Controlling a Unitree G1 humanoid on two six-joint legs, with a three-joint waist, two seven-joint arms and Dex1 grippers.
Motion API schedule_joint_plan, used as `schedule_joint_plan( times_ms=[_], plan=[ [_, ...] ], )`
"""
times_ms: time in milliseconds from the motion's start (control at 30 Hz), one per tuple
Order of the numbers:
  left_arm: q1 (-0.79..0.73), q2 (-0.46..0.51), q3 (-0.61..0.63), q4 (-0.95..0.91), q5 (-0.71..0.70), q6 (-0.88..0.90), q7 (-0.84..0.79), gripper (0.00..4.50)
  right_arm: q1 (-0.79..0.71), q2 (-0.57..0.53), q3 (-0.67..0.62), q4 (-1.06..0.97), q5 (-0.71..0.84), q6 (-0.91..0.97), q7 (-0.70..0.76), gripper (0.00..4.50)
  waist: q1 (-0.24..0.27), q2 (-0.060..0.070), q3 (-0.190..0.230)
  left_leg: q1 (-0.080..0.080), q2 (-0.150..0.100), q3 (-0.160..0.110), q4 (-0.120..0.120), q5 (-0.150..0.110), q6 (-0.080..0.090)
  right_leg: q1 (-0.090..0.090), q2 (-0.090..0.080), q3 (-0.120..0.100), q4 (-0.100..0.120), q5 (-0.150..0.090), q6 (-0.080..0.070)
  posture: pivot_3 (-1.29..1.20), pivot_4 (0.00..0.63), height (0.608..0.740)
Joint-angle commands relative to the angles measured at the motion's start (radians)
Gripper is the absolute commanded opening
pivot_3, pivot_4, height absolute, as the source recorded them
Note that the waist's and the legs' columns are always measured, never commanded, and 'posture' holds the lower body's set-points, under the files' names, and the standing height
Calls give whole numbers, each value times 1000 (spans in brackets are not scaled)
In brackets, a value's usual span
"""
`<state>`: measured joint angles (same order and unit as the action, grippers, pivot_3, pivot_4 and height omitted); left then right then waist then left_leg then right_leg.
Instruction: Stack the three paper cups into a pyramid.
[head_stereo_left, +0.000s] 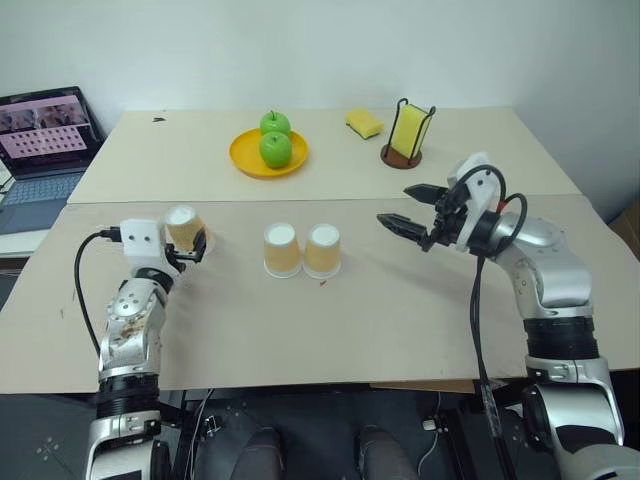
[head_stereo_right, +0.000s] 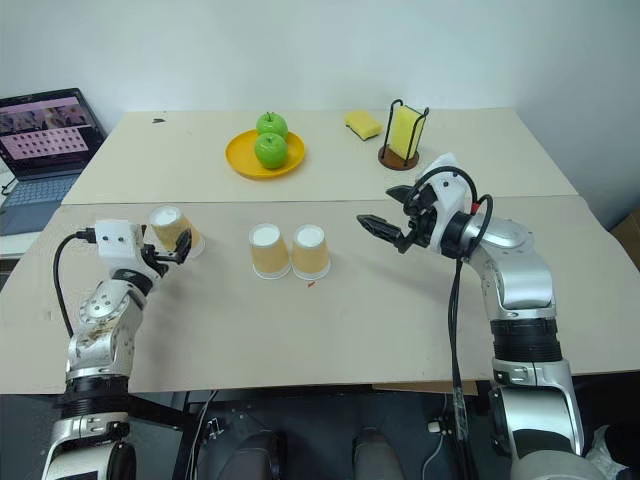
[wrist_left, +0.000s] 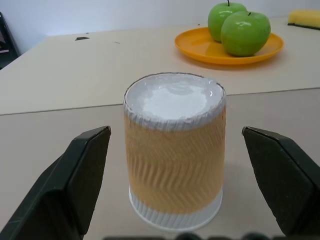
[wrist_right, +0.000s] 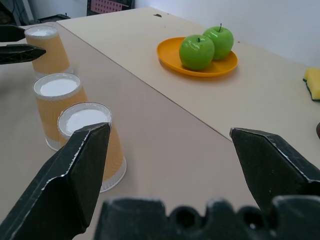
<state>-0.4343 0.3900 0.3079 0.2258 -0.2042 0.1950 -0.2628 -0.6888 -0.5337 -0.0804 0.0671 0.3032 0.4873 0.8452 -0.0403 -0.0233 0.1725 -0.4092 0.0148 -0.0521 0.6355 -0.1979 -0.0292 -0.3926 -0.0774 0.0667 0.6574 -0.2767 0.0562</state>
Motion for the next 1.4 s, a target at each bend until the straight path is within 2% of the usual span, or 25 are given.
schedule_joint_plan(
  times_ms=[33, 267, 733, 800, 833, 933, 1200, 1400],
  plan=[
    [-58, 22, 21, 28, -31, -16, -16, 4500, 6, -12, -32, -43, 33, -7, -10, 4483, 0, 0, 0, 0, 0, 0, 0, 0, 0, 0, 0, 0, 0, 0, 0, 0, 150, 732],
    [-116, 24, 7, 104, -42, -23, -47, 4500, 10, -14, -24, -37, 36, -10, -22, 4483, -2, 0, 0, 0, 0, 0, 0, 0, 0, 0, 0, 0, 0, 0, 0, 0, 150, 732],
    [-121, 25, 7, 118, -36, -34, -45, 4500, 10, -16, -16, -28, 33, -16, -30, 4483, -1, 0, 0, 0, 0, 0, 0, 0, 0, 0, 0, 0, 0, 0, 0, 0, 150, 732],
    [-121, 26, 8, 119, -34, -40, -42, 3972, 10, -15, -15, -25, 31, -18, -30, 4500, -1, 0, 0, 0, 0, 0, 0, 0, 0, 0, 0, 0, 0, 0, 0, 0, 150, 732],
    [-121, 26, 9, 120, -34, -41, -40, 3858, 11, -15, -12, -21, 28, -21, -30, 4500, -1, 0, 0, 0, 0, 0, 0, 0, 0, 0, 0, 0, 0, 0, 0, 0, 150, 732],
    [-120, 26, 10, 121, -36, -40, -40, 2675, 12, -15, -9, -16, 24, -24, -31, 4500, -1, 0, 0, 0, 0, 0, 0, 0, 0, 0, 0, 0, 0, 0, 0, 0, 150, 732],
    [-125, 26, 7, 116, -39, -42, -45, 2603, 13, -16, -8, -16, 25, -23, -29, 4500, -1, 0, 0, 0, 0, 0, 0, 0, 0, 0, 0, 0, 0, 0, 0, 0, 150, 732],
    [-213, 36, 3, 90, -109, -39, -154, 2603, 15, -9, -3, -1, 13, -34, -45, 4500, 0, -1, 0, 0, 0, 0, 0, 0, 0, 0, 0, 0, 0, 0, 0, 0, 150, 732]
  ],
)
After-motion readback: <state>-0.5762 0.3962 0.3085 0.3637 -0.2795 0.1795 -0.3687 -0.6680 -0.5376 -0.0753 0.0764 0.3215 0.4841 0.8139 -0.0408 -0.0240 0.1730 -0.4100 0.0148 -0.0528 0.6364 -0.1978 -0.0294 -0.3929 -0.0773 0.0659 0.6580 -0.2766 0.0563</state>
